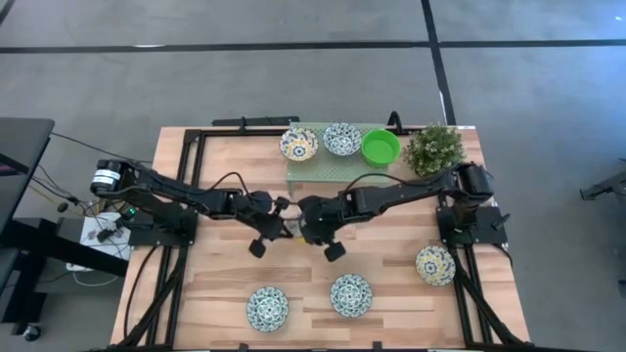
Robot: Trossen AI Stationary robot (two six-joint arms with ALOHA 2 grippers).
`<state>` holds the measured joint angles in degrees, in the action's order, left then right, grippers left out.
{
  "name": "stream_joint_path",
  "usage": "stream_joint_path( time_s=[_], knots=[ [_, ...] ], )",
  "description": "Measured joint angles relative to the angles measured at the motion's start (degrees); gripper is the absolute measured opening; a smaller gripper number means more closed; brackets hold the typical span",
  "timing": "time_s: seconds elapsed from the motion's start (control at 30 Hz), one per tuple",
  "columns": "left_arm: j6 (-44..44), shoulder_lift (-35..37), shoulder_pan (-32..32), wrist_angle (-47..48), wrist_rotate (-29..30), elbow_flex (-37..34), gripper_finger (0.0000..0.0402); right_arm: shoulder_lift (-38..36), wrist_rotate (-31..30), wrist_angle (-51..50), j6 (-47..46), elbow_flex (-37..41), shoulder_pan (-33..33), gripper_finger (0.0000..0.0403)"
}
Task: Pick & Place Mini bowls
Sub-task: Stack the top yellow patterned bowl on top of the other yellow patterned bowl on the shelf
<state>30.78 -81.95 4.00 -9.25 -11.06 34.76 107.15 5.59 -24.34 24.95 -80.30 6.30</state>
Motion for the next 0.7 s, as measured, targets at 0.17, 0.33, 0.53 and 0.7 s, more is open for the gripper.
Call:
stream_joint_path(
  time_s=[0.17, 0.33, 0.53, 0.7],
  knots=[
    [-1.44, 0.08, 1.29, 0.22, -0.42, 0.07, 0.0009, -0.40, 0.27, 0.27, -0.11, 0.16, -0.70, 0.0105],
    [-5.74, 0.67, 3.77, 0.20, 3.67, 0.07, 0.0008, -2.91, -0.12, -8.31, -4.13, -3.91, -0.15, 0.0132],
    [-8.94, 6.69, 8.87, 2.40, 14.86, 0.44, 0.0008, -9.62, -0.57, -22.93, -11.94, -6.11, 0.74, 0.0144],
    [-9.04, 14.12, 12.40, 11.86, 23.14, 3.97, 0.0010, -16.36, -0.63, -22.99, -17.75, -0.49, 1.55, 0.0144]
  ],
)
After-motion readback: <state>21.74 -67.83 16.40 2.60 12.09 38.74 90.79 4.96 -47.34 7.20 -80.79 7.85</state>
